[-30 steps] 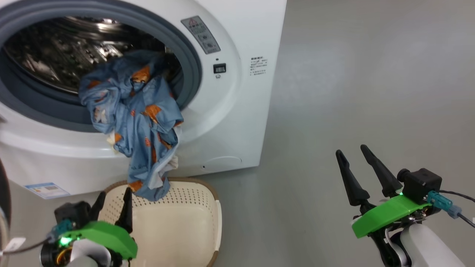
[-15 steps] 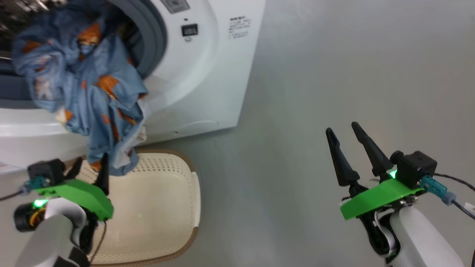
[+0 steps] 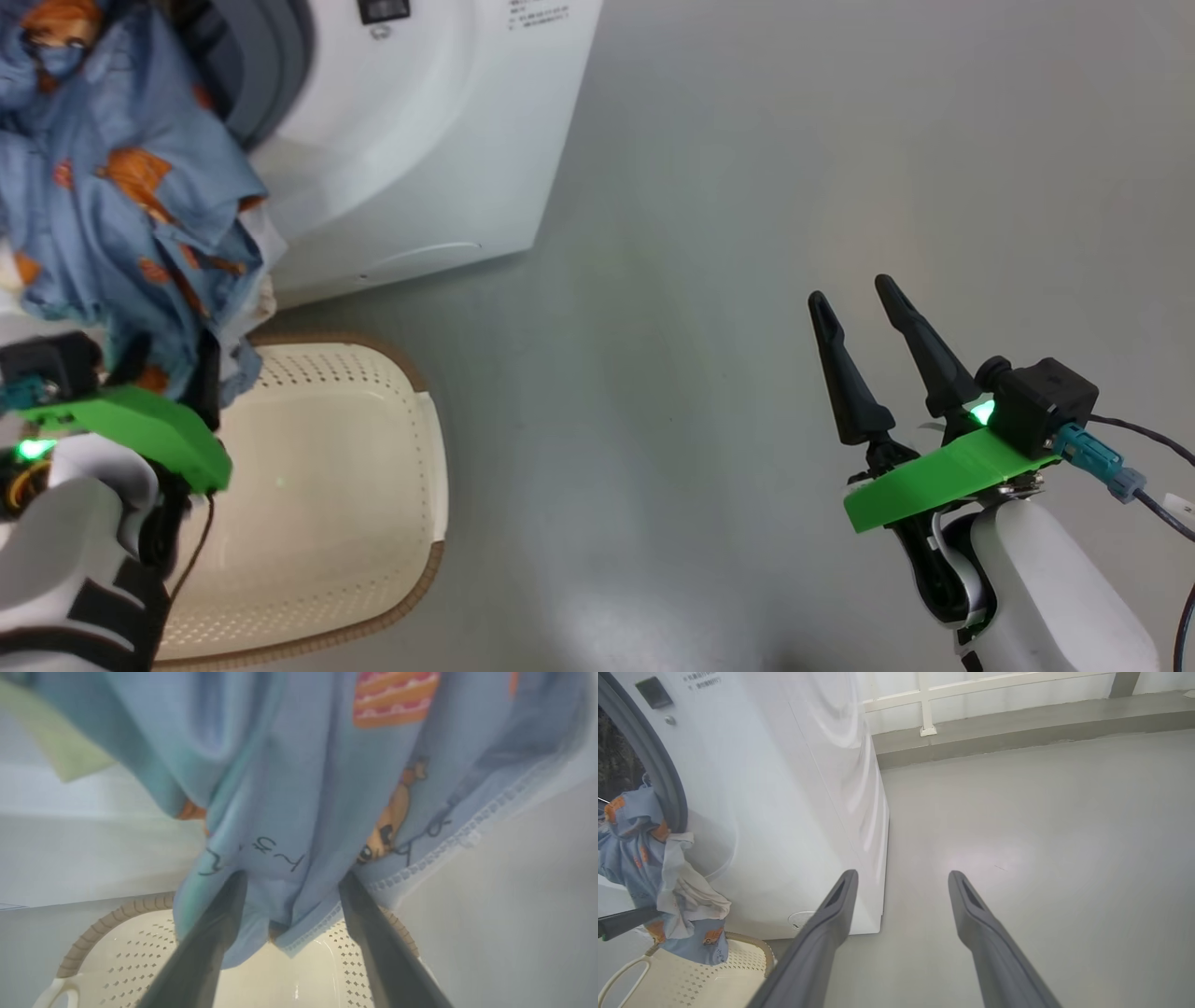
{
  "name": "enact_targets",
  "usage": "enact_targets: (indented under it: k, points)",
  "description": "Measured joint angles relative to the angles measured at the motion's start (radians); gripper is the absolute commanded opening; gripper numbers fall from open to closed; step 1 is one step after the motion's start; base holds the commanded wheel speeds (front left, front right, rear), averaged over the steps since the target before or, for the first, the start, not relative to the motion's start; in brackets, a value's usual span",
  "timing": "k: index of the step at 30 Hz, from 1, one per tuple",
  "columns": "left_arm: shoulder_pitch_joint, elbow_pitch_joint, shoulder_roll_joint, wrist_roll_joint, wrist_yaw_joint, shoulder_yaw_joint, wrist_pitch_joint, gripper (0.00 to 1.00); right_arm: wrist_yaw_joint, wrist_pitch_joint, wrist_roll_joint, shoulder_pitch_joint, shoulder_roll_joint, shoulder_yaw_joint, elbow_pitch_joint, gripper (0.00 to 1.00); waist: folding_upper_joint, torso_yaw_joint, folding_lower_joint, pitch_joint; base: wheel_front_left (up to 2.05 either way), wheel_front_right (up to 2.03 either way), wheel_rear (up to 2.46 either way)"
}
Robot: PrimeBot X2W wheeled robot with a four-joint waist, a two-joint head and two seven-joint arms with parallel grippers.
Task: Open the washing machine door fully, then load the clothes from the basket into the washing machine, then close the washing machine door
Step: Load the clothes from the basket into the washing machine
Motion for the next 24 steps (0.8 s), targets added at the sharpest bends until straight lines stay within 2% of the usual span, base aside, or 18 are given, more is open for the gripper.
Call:
enact_targets:
  k: [13, 24]
  points:
    - [-0.129, 0.067, -0.001, -0.03, 0.0, 0.002, -0.068, 1.0, 0.0, 0.0, -0.016, -0.025, 0.007, -0.011, -0.007, 1.0, 0.0, -0.011, 0.0, 0.063, 0.0, 0.0, 0.0]
    - [-0.174, 0.074, -0.006, -0.03, 0.0, 0.009, -0.069, 1.0, 0.0, 0.0, -0.03, -0.025, 0.011, -0.01, -0.007, 1.0, 0.0, -0.004, 0.0, 0.079, 0.0, 0.0, 0.0]
